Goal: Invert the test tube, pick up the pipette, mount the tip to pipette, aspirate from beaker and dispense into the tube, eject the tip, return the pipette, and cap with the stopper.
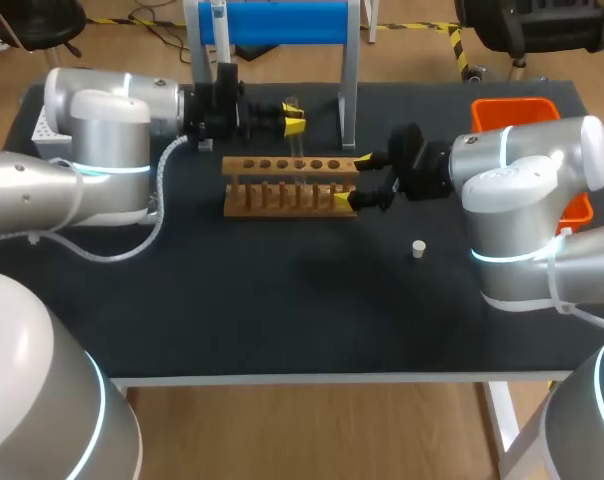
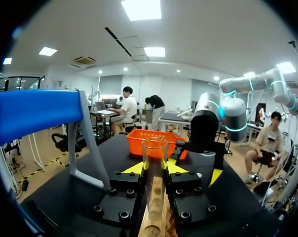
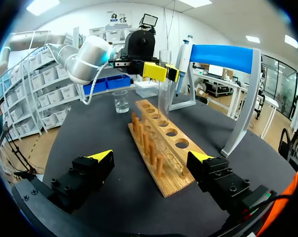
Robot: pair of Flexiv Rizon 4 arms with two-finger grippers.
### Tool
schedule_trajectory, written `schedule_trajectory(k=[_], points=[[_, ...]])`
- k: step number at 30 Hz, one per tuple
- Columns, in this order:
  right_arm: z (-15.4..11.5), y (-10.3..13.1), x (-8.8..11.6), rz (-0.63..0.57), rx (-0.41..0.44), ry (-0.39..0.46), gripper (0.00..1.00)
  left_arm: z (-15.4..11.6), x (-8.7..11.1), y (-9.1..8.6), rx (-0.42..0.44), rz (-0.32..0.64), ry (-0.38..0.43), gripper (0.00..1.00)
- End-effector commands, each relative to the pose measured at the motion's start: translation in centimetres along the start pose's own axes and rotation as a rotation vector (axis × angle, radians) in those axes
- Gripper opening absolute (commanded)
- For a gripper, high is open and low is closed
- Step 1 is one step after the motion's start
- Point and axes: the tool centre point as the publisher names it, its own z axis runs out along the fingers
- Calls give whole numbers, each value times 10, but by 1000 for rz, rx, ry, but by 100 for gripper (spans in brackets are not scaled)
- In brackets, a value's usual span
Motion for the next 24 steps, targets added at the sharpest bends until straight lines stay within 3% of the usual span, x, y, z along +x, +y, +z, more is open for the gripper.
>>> schedule_trajectory(k=[1,9,10,12,24], points=[[0,0,0,0,1,0,100,1,-1,2,1,1,3,0],[0,0,0,0,1,0,100,3,-1,6,-9,-4,1,0],[0,0,0,0,1,0,100,3,-1,6,-10,-6,3,26],[0,0,0,0,1,0,100,3,-1,6,-11,-5,6,100],[0,0,0,0,1,0,100,1,-1,5,-27,6,-5,100]])
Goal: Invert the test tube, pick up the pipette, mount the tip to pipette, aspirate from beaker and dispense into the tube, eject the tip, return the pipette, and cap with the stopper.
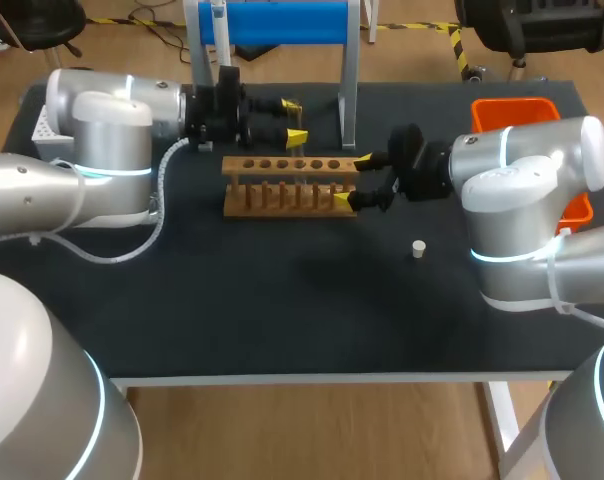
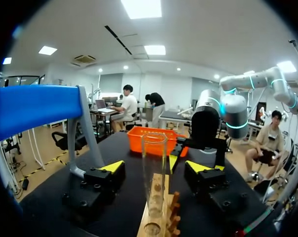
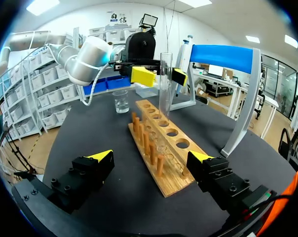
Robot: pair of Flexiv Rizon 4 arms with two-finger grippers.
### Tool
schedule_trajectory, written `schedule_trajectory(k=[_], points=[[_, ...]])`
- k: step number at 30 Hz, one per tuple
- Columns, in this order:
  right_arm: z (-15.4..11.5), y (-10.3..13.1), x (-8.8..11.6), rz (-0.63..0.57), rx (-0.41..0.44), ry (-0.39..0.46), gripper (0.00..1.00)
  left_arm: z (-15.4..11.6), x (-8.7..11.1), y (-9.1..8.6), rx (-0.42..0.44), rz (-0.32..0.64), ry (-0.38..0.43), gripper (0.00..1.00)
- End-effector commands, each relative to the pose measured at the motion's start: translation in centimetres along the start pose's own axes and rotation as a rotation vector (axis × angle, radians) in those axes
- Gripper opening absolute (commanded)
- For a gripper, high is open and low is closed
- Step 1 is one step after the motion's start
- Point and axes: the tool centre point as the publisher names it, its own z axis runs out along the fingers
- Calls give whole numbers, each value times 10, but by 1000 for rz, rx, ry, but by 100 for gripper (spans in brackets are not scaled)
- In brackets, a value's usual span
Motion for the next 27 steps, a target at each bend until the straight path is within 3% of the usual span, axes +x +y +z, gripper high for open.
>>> schedule_trajectory(k=[1,11,16,21,27], points=[[0,0,0,0,1,1,100,-1,0,-3,-6,1,-3,100],[0,0,0,0,1,1,100,-7,3,-9,-25,17,-20,100],[0,0,0,0,1,1,100,-20,11,-16,-76,16,-25,100],[0,0,0,0,1,1,100,-52,24,-22,-127,10,-59,100],[0,0,0,0,1,1,100,-108,44,-24,-159,-12,-186,100]])
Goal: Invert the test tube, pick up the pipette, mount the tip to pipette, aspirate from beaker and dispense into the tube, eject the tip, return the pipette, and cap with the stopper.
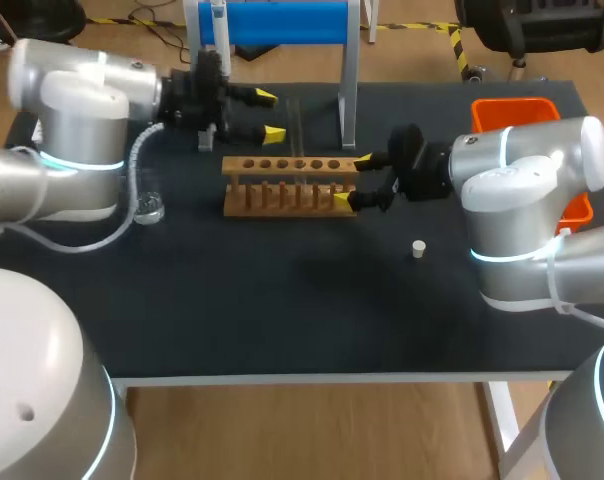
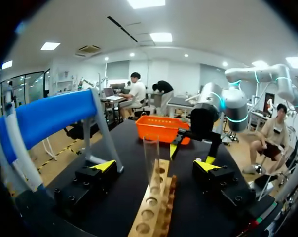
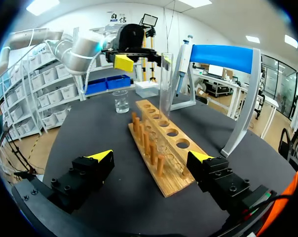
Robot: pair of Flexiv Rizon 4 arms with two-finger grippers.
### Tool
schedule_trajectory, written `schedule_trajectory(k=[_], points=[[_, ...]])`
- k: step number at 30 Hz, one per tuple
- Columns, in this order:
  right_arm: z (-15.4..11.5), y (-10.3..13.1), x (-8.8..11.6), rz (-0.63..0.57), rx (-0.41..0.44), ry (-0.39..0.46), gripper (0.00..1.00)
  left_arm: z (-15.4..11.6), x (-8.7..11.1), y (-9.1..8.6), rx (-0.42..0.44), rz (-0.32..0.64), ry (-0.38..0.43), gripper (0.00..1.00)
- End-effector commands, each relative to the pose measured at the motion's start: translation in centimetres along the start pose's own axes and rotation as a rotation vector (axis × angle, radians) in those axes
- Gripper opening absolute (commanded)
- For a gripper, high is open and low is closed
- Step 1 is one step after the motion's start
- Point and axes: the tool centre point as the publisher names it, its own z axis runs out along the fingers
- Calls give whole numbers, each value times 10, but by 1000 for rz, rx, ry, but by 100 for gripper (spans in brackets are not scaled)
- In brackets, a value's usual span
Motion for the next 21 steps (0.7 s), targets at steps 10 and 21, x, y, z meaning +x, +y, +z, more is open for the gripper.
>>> schedule_trajectory(k=[10,21], points=[[-1,0,0,0,1,1,100,-109,61,10,-45,-78,-256,100],[-1,0,0,0,1,1,100,-112,64,11,-24,-94,-272,100]])
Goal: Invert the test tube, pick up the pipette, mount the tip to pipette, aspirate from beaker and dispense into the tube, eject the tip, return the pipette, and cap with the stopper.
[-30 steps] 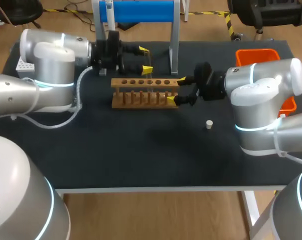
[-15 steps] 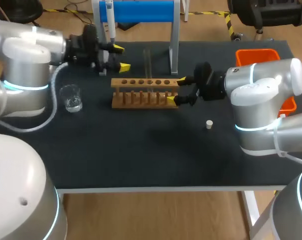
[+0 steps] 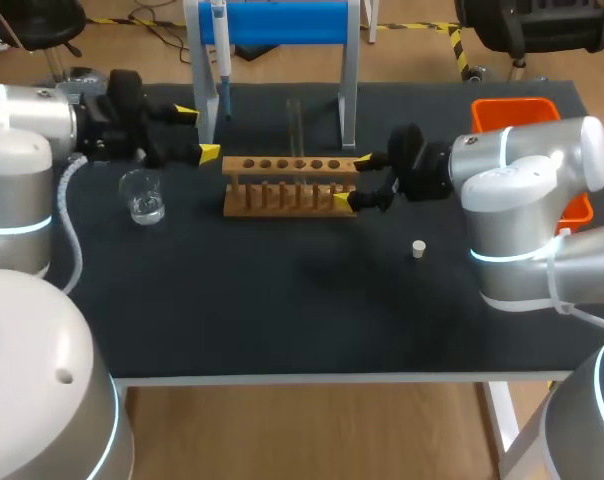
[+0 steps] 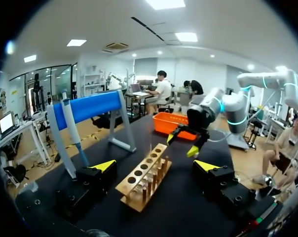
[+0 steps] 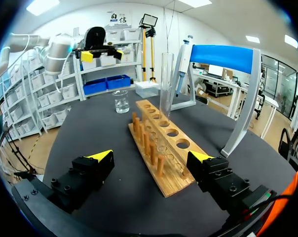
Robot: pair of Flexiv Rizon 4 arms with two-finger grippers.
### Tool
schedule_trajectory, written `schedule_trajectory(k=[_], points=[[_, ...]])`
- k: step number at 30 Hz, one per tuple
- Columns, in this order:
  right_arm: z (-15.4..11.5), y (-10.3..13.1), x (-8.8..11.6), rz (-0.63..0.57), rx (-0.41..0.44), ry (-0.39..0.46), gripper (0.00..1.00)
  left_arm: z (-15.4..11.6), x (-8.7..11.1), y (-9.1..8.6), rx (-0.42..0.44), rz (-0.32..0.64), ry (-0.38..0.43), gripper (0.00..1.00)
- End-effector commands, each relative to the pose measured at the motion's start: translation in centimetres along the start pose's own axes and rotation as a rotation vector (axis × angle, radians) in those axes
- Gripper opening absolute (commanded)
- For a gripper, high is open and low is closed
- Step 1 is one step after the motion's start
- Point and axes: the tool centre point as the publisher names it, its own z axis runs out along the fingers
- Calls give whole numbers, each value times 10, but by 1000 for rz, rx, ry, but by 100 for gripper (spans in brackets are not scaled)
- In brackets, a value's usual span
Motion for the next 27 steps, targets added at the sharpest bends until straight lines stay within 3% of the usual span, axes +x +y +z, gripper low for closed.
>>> schedule_trajectory(k=[1,11,16,27], points=[[-1,0,0,0,1,2,100,-2,4,0,1,-1,-30,100],[-1,0,0,0,1,2,100,-2,4,0,1,-1,-30,100],[-1,0,0,0,1,2,100,-32,-25,24,-16,-80,-183,100],[-1,0,0,0,1,2,100,-127,-114,71,-68,-254,-559,100]])
